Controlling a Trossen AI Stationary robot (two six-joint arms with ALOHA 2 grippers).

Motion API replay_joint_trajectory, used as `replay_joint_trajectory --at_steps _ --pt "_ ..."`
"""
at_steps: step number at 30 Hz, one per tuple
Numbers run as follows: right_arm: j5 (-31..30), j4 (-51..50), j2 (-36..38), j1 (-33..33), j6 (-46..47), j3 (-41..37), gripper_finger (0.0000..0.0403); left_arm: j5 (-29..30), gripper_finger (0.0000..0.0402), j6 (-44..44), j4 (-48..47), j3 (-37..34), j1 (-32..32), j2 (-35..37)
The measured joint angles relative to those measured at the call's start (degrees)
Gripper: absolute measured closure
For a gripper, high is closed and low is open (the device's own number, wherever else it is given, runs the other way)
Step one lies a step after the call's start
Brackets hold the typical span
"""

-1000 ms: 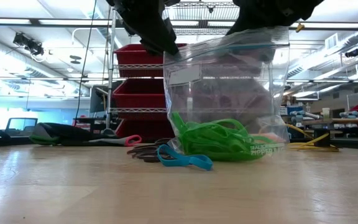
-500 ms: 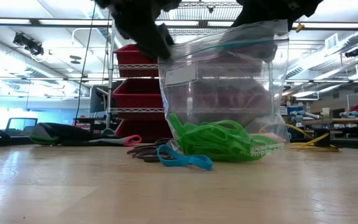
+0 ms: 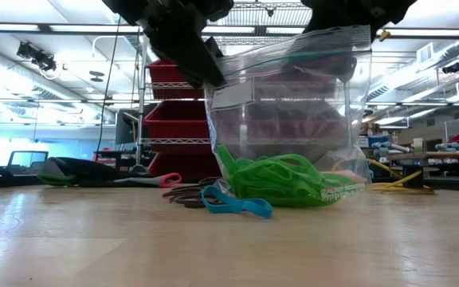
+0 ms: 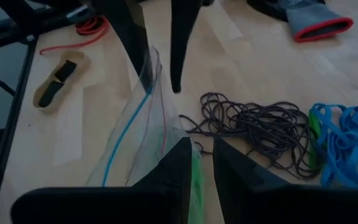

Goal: Sort rubber bands
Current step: Close the transparent zip bag

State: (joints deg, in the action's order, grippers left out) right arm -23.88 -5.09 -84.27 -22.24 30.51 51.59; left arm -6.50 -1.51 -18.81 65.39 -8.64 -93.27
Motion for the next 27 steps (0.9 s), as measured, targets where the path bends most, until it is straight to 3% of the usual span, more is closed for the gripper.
replay_joint_trajectory --at_steps 7,13,22,27 --pt "-0.12 -4.62 0.55 -1.09 2.47 0.0 0.0346 -0.14 0.0322 -1.5 -0.83 0.0 0.0 0.02" --pt "-0.71 -5.59 3.13 -2.48 2.58 0.02 0.0344 -0.19 0.0392 -2.75 -1.59 0.0 0.02 0.02" --pt "-0.48 -14.7 10.45 -8.57 8.5 0.02 0.0343 -0.2 0.0398 -2.44 -2.25 0.0 0.02 0.02" --pt "-5.82 -21.38 12.34 -14.32 14.58 0.02 0.0343 -0.2 0.0399 -2.35 -2.12 0.0 0.02 0.01"
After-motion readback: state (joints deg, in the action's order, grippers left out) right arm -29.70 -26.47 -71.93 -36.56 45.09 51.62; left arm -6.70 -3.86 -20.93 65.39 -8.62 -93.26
